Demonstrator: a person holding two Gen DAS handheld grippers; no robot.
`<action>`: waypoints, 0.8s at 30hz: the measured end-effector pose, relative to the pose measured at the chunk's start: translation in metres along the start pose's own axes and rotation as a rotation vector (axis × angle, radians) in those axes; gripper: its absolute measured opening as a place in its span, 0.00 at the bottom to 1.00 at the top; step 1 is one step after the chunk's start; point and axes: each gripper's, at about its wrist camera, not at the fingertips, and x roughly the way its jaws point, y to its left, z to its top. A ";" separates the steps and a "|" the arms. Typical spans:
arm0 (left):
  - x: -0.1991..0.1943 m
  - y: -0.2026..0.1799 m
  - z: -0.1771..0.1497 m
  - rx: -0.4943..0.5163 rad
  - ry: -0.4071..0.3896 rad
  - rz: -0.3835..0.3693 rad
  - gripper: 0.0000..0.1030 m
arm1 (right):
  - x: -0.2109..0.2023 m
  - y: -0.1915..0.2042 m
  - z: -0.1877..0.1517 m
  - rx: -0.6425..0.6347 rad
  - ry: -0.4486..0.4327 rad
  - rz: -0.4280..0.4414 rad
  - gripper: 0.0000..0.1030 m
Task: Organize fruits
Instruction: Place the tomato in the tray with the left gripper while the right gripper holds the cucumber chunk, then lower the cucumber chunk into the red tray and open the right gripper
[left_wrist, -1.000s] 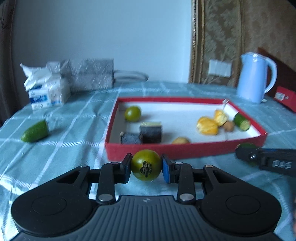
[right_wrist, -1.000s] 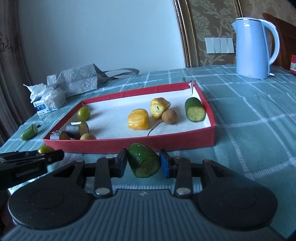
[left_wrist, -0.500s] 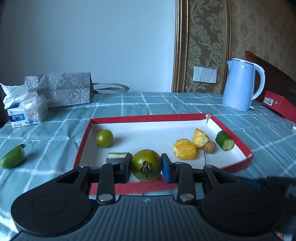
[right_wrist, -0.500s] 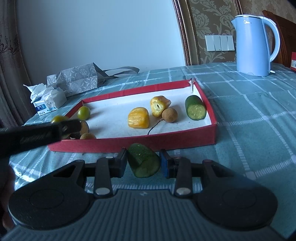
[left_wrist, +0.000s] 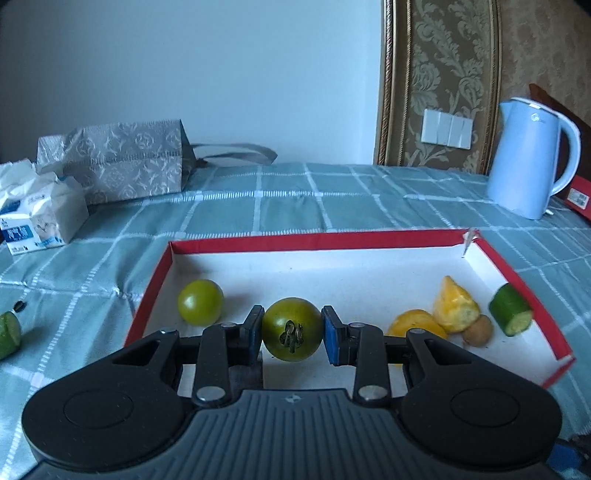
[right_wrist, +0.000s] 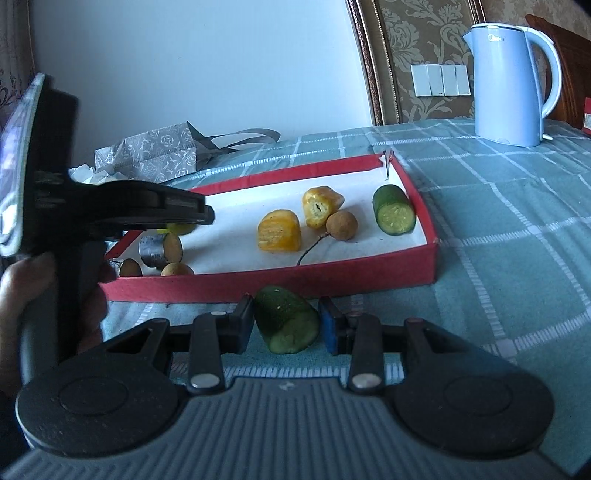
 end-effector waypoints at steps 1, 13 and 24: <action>0.005 0.001 0.000 -0.005 0.011 0.004 0.31 | 0.000 0.000 0.000 0.000 0.002 0.001 0.34; 0.025 0.010 -0.001 -0.017 0.014 0.070 0.39 | 0.003 0.002 0.001 -0.007 0.014 0.008 0.34; -0.015 0.012 -0.010 -0.010 -0.139 0.059 0.75 | 0.006 0.001 0.001 -0.002 0.025 0.009 0.34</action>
